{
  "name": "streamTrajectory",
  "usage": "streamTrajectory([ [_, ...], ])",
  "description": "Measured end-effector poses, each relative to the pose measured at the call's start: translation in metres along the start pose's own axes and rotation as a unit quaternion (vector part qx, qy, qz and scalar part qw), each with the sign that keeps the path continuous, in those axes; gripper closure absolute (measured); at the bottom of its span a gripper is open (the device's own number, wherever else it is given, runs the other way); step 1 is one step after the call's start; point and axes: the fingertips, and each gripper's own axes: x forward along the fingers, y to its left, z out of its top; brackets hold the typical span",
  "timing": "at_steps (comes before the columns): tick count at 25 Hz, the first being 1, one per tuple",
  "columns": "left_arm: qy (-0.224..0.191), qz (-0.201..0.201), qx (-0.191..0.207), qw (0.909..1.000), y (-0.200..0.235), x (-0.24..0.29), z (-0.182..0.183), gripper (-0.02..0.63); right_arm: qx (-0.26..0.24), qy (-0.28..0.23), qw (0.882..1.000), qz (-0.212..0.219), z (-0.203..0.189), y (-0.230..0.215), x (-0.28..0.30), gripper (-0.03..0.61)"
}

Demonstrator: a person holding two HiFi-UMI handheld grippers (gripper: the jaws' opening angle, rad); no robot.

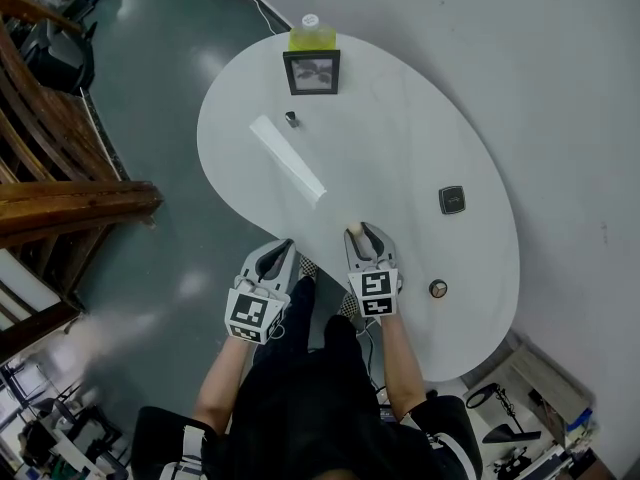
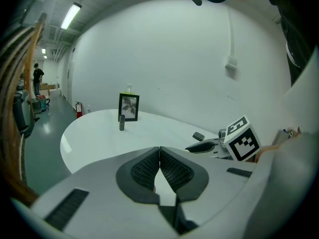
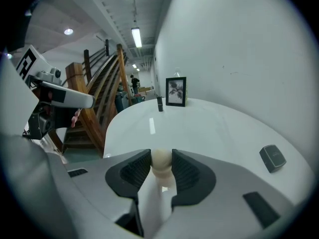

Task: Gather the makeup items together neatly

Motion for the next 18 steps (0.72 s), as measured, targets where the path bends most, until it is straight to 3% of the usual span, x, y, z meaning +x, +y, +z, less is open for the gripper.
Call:
streamTrajectory([
  [9,-0.019,-0.025,0.022,0.9993,-0.035,-0.012,0.016,0.594,0.020,-0.050,0.998,-0.025,0.023,-0.010,-0.058,0.433],
  [18,-0.037,-0.079,0.060,0.9944,-0.104,-0.020,0.032,0.594,0.043,-0.074,0.992,-0.093,0.006,-0.040,-0.141,0.433],
])
